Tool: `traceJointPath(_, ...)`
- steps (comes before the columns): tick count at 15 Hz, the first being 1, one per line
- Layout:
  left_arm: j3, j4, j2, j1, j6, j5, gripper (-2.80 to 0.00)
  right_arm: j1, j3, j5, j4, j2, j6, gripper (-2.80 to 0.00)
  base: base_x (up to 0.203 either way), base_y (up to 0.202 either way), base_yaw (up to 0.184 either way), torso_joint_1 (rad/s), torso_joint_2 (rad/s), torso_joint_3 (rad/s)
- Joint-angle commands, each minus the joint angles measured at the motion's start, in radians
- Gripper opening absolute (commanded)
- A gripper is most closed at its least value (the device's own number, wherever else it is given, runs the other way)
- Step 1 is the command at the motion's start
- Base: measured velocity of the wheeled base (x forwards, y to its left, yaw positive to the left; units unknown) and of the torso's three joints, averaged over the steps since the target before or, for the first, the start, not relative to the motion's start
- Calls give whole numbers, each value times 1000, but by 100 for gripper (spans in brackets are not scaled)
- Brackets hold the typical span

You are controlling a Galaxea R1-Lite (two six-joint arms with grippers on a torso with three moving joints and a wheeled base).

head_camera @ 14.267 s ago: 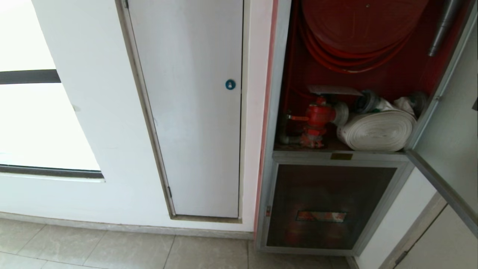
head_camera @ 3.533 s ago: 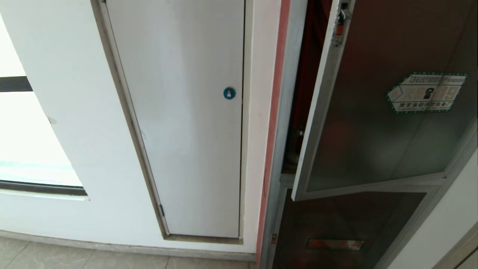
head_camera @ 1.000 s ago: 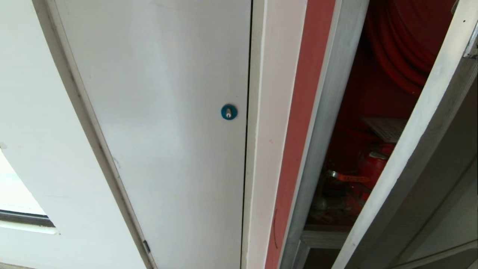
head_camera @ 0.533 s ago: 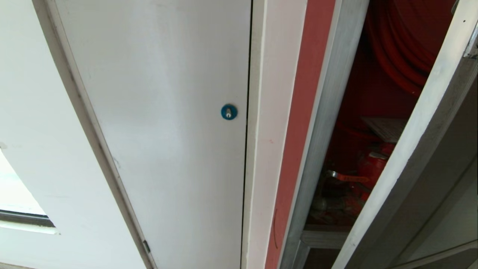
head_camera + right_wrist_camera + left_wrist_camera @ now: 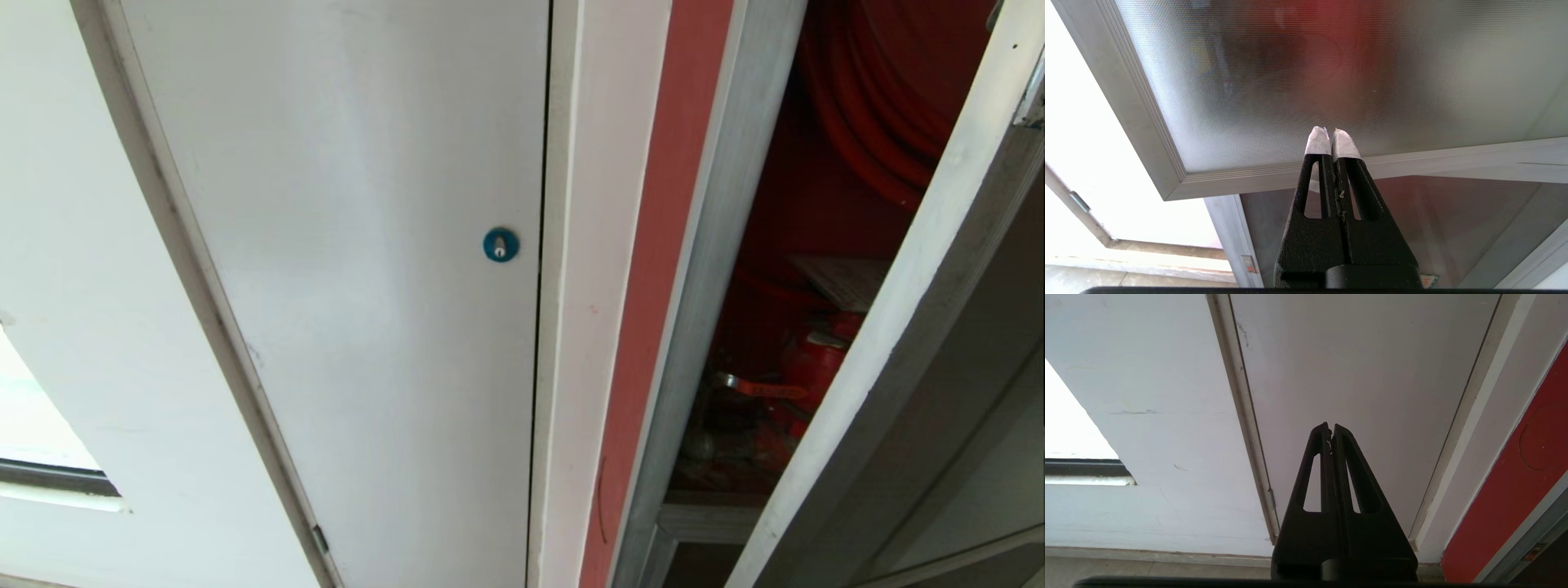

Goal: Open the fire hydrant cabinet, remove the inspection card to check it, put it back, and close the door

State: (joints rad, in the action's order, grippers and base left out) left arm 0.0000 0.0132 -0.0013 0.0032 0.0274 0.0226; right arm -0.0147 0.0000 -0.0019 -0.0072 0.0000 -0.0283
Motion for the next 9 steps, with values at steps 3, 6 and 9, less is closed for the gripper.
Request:
traceJointPath(3,11,1,1,0,0,-1,-280,-1,-12,-4,1,2,-1,-280,0,0,0,0,0,0)
traceJointPath(6,11,1,1,1,0,-1,-280,-1,-85,2,21,19,-2,-280,0,0,0,0,0,0)
traceJointPath(9,11,1,1,0,0,0,-280,-1,-142,34,24,74,-4,-280,0,0,0,0,0,0)
